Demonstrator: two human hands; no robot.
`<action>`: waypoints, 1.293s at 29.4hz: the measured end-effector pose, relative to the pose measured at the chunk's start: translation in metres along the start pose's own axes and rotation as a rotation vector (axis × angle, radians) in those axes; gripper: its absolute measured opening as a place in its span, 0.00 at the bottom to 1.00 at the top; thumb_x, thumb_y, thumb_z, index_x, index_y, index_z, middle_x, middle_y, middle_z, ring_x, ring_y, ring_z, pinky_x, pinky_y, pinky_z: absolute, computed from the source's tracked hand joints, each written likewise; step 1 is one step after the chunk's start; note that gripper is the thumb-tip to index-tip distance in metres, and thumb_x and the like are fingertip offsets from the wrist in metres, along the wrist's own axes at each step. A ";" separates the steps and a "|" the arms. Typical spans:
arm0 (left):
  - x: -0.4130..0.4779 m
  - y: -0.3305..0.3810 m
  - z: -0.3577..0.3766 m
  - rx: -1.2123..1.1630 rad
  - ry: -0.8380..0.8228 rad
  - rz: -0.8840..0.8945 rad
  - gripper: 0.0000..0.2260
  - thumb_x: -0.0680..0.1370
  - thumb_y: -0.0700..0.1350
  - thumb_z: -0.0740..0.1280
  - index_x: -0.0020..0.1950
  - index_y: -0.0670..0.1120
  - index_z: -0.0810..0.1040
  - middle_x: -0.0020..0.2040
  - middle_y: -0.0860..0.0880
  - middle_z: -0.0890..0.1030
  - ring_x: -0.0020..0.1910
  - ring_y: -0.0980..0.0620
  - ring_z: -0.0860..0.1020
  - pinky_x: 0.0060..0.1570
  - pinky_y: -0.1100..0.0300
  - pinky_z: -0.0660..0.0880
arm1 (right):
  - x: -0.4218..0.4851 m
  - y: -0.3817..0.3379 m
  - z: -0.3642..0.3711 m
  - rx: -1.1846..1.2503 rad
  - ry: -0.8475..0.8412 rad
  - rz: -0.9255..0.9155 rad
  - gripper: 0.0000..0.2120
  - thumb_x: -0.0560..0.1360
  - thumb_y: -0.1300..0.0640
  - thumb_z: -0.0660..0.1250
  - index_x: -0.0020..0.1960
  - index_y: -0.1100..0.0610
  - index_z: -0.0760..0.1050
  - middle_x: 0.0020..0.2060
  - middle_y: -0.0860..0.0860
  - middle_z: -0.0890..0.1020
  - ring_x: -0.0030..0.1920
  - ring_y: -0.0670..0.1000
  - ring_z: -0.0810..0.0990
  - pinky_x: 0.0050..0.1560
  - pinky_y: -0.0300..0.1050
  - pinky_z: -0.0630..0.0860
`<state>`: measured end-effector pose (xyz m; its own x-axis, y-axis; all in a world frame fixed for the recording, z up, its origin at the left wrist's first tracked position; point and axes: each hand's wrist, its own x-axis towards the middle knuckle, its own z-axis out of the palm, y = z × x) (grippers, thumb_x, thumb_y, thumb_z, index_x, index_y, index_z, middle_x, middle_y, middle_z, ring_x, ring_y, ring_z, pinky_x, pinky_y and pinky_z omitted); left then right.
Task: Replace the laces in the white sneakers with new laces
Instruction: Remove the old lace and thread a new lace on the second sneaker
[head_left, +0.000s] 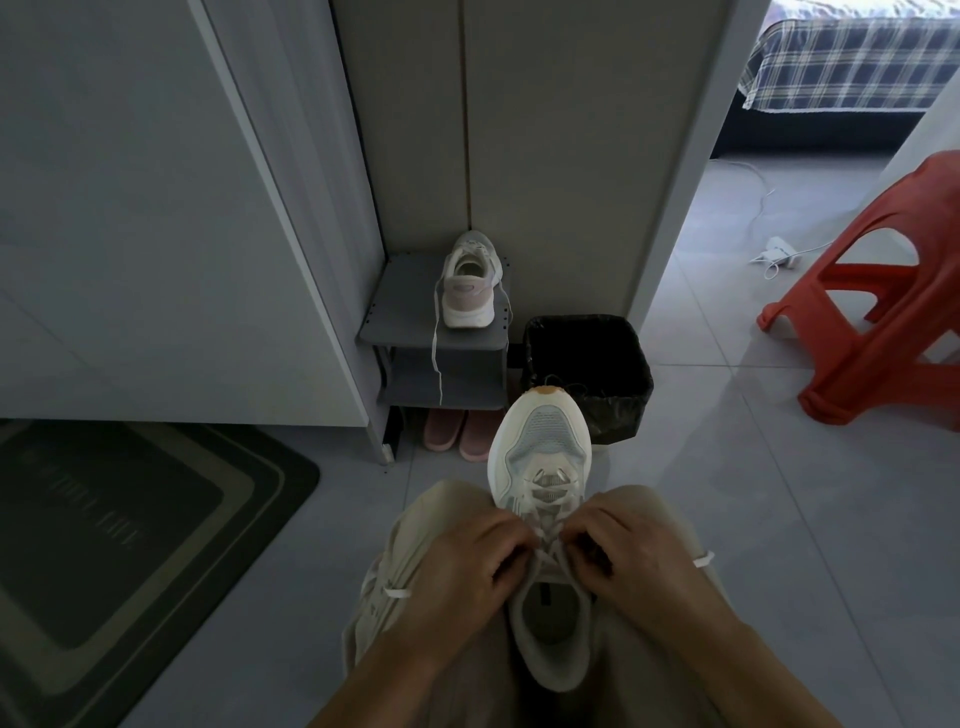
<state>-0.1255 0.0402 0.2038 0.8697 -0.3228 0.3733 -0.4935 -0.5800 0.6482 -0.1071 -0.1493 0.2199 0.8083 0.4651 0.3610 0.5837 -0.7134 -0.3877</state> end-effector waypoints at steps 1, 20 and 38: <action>0.000 0.002 -0.001 -0.031 0.005 -0.037 0.03 0.74 0.45 0.64 0.46 0.52 0.75 0.44 0.58 0.78 0.43 0.63 0.76 0.43 0.66 0.74 | 0.000 -0.002 0.000 0.002 0.009 0.026 0.09 0.70 0.51 0.60 0.38 0.53 0.77 0.35 0.46 0.79 0.39 0.42 0.71 0.43 0.31 0.69; -0.011 0.007 -0.014 -0.098 -0.125 -0.281 0.14 0.76 0.58 0.59 0.52 0.52 0.77 0.44 0.57 0.80 0.46 0.62 0.77 0.46 0.68 0.71 | -0.016 -0.010 -0.012 -0.138 -0.200 0.212 0.15 0.73 0.48 0.54 0.32 0.45 0.75 0.28 0.41 0.76 0.28 0.39 0.75 0.25 0.29 0.63; 0.013 0.024 -0.019 -0.152 -0.050 -0.468 0.06 0.77 0.41 0.65 0.52 0.48 0.79 0.40 0.60 0.77 0.43 0.71 0.75 0.42 0.75 0.70 | -0.003 -0.004 -0.029 0.062 -0.118 0.339 0.09 0.77 0.52 0.60 0.50 0.51 0.78 0.44 0.41 0.73 0.39 0.41 0.73 0.40 0.30 0.69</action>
<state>-0.1261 0.0366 0.2372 0.9958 -0.0912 -0.0106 -0.0421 -0.5567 0.8297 -0.1139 -0.1629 0.2456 0.9580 0.2673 0.1043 0.2816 -0.8061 -0.5205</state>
